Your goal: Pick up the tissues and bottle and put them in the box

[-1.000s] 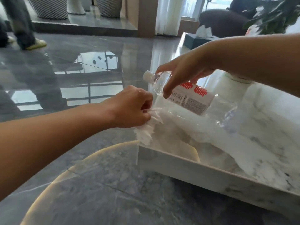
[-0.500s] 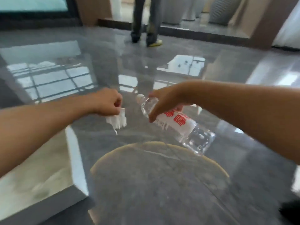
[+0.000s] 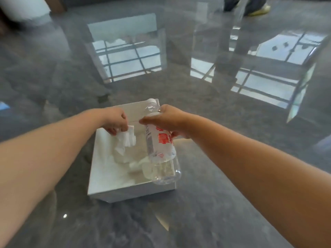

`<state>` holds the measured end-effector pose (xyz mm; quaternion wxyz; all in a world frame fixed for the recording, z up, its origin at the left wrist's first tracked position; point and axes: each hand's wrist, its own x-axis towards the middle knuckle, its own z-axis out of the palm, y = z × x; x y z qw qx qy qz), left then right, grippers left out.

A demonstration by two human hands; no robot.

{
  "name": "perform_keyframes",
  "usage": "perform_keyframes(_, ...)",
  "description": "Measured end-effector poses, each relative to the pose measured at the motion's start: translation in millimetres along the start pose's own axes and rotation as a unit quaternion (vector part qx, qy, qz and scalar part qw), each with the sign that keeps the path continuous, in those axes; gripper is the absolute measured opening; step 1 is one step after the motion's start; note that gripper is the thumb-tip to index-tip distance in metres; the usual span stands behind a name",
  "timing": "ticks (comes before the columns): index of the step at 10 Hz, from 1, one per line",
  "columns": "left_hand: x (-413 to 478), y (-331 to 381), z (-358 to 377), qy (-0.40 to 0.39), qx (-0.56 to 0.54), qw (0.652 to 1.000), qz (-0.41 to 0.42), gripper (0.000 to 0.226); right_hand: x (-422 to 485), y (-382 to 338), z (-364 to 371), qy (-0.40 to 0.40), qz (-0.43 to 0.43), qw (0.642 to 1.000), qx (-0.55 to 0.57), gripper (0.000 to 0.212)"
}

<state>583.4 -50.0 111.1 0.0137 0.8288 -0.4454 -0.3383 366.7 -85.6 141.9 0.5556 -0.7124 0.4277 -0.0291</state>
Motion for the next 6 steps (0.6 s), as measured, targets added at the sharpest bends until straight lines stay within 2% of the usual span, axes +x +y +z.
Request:
perform_keyframes(1,7.6,-22.1,8.4,-0.022,-0.026,0.999,-0.034,0.010,19.7,-2.9,24.4,0.007,-0.018,0.999,-0.028,0.048)
perform_keyframes(2,12.0,-30.9,14.5,-0.020,-0.037,0.998,-0.044,0.009,38.3,-0.8,37.5,0.018,-0.012,0.998,-0.051,0.067)
perform_keyframes(3,17.9,-34.3,23.1,-0.015,-0.039,0.999,-0.034,0.014,50.5,6.4,45.1,0.057,-0.012,0.996,-0.069,0.077)
perform_keyframes(4,24.0,-32.3,26.1,0.016,-0.004,1.000,-0.020,0.016,61.0,14.8,47.2,0.138,-0.071,0.984,-0.088,0.067)
perform_keyframes(5,18.2,-33.1,21.4,0.064,0.146,0.987,0.018,0.015,64.6,22.6,51.7,0.127,-0.111,0.980,-0.108,0.054)
perform_keyframes(6,-5.0,-17.8,9.6,0.112,0.257,0.957,0.067,0.021,60.9,20.3,38.9,0.067,-0.083,0.986,-0.127,0.051)
